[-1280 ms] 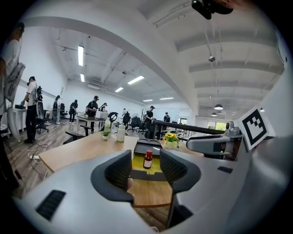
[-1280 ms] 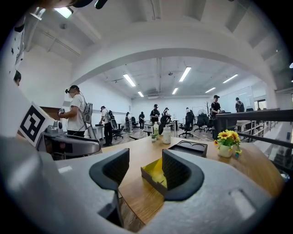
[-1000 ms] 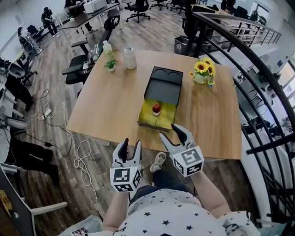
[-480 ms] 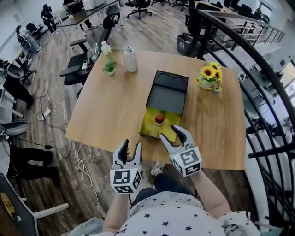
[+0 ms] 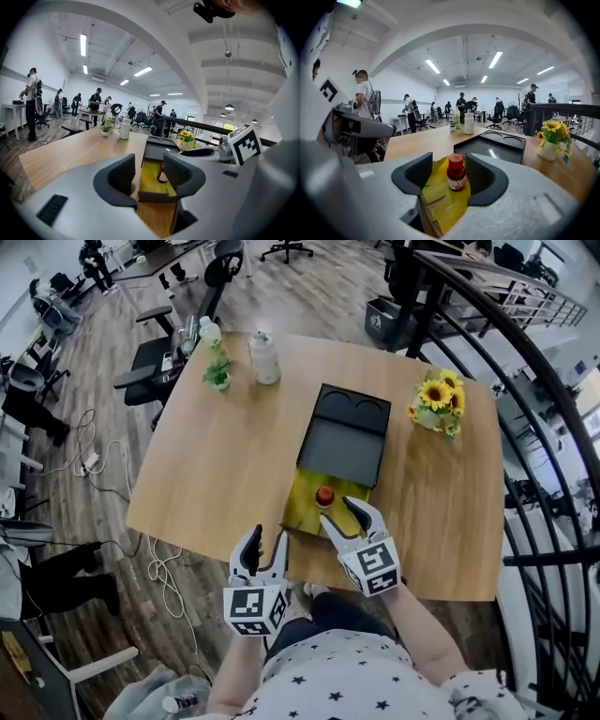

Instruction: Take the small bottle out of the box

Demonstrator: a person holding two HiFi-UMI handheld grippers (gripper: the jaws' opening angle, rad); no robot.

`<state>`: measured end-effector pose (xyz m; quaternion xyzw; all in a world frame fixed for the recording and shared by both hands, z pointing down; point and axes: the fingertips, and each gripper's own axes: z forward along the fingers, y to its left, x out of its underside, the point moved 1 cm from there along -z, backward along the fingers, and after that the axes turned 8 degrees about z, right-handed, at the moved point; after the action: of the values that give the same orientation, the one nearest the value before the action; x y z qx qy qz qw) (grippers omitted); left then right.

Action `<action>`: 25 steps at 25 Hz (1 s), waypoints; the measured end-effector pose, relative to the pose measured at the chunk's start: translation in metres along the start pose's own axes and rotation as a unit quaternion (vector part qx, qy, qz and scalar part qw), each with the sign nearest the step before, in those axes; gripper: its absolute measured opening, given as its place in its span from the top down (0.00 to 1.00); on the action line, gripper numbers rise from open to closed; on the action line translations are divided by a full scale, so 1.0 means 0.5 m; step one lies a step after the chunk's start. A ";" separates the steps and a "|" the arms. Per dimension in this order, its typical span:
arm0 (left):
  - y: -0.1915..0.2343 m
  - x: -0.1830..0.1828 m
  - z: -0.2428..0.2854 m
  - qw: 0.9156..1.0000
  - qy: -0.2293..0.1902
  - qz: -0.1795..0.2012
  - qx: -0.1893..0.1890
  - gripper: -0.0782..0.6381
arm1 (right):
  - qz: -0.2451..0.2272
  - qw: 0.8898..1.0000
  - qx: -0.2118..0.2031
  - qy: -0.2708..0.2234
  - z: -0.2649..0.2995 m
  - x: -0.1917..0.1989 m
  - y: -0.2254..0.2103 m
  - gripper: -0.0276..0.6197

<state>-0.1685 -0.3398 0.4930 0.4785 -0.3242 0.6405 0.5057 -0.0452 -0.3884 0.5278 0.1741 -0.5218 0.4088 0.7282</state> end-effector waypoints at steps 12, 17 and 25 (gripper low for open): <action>0.025 -0.021 0.063 1.000 0.011 -0.005 -0.007 0.65 | 0.000 0.999 -0.014 0.040 0.076 0.014 -0.027 0.64; 0.033 -0.014 0.078 1.000 0.019 -0.007 -0.008 0.65 | -0.003 0.999 -0.020 0.051 0.097 0.023 -0.030 0.64; 0.044 -0.017 0.096 1.000 0.024 -0.010 -0.014 0.65 | -0.015 0.998 -0.023 0.056 0.107 0.027 -0.033 0.73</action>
<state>-0.1758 -0.3921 0.5022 0.4594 -0.3163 0.6419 0.5261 -0.0640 -0.4291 0.5640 0.1418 -0.4866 0.3953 0.7661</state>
